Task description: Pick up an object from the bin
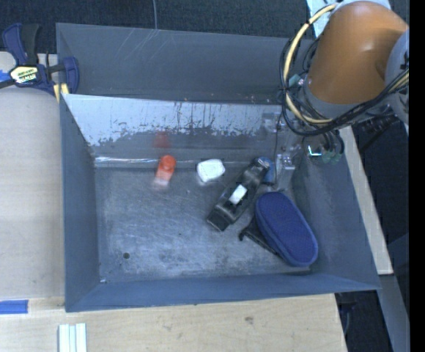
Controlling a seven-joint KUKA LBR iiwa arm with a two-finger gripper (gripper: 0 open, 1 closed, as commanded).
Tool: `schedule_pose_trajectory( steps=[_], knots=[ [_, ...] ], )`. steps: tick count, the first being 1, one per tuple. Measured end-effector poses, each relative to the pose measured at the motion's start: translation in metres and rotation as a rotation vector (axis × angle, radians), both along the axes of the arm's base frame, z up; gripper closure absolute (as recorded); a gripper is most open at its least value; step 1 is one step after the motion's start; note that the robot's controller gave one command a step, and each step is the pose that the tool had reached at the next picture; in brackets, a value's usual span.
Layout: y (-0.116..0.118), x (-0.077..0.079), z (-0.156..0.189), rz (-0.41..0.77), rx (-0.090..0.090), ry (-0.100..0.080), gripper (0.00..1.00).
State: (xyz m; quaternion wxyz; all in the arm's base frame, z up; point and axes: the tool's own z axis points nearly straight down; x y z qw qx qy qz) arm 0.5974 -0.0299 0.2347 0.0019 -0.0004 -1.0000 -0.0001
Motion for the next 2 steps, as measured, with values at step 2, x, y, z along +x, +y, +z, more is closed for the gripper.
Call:
schedule_pose_trajectory(
  steps=[2],
  knots=[
    [-0.035, 0.014, -0.155, 0.638, 0.002, -0.024, 0.0]
  ],
)
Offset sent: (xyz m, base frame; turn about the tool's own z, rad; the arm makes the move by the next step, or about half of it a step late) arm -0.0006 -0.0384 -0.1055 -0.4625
